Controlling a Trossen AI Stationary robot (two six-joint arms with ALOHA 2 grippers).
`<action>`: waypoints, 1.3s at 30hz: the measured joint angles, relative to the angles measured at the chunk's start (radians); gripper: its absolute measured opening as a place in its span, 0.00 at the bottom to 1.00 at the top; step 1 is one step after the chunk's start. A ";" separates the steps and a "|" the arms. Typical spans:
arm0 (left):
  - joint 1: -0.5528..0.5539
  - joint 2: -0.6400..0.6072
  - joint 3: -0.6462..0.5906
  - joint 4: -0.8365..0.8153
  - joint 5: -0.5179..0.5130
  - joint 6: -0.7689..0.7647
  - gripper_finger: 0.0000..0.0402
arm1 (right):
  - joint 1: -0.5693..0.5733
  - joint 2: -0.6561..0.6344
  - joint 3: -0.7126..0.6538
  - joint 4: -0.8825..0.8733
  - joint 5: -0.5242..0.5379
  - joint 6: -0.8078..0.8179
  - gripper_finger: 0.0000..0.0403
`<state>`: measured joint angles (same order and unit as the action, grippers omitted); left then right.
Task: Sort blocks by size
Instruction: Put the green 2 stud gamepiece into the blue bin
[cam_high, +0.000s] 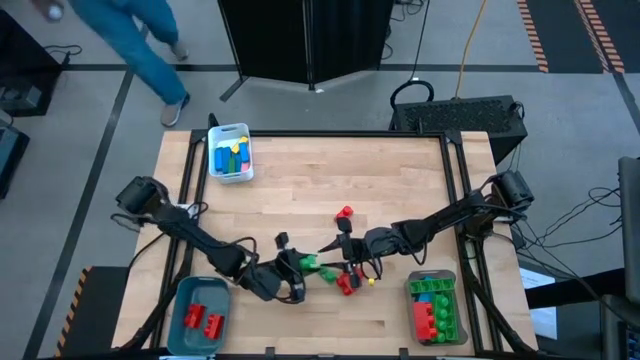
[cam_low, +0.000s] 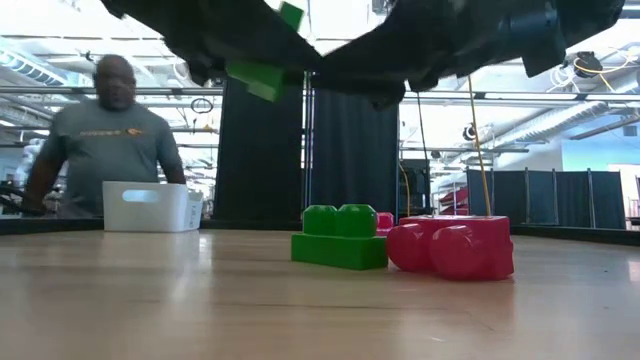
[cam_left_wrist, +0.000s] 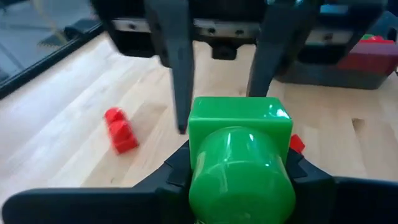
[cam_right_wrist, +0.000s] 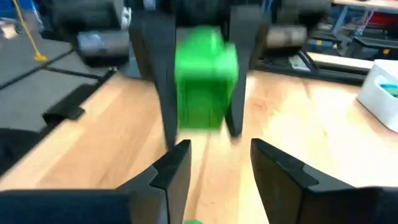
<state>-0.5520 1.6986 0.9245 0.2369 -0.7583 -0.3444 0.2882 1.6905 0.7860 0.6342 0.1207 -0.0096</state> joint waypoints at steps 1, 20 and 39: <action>-0.007 -0.022 0.000 -0.045 -0.008 -0.034 0.26 | 0.000 0.002 0.000 -0.004 0.001 -0.001 0.39; -0.173 -0.293 0.001 -0.838 0.459 -0.848 0.26 | -0.189 -0.008 0.002 -0.394 0.192 -0.137 0.41; -0.215 -0.293 0.001 -0.932 0.934 -0.909 0.27 | -0.276 -0.008 0.002 -0.461 0.108 -0.250 0.41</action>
<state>-0.7672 1.4052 0.9253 -0.6952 0.1760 -1.2533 0.0124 1.6829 0.7883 0.1736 0.2286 -0.2593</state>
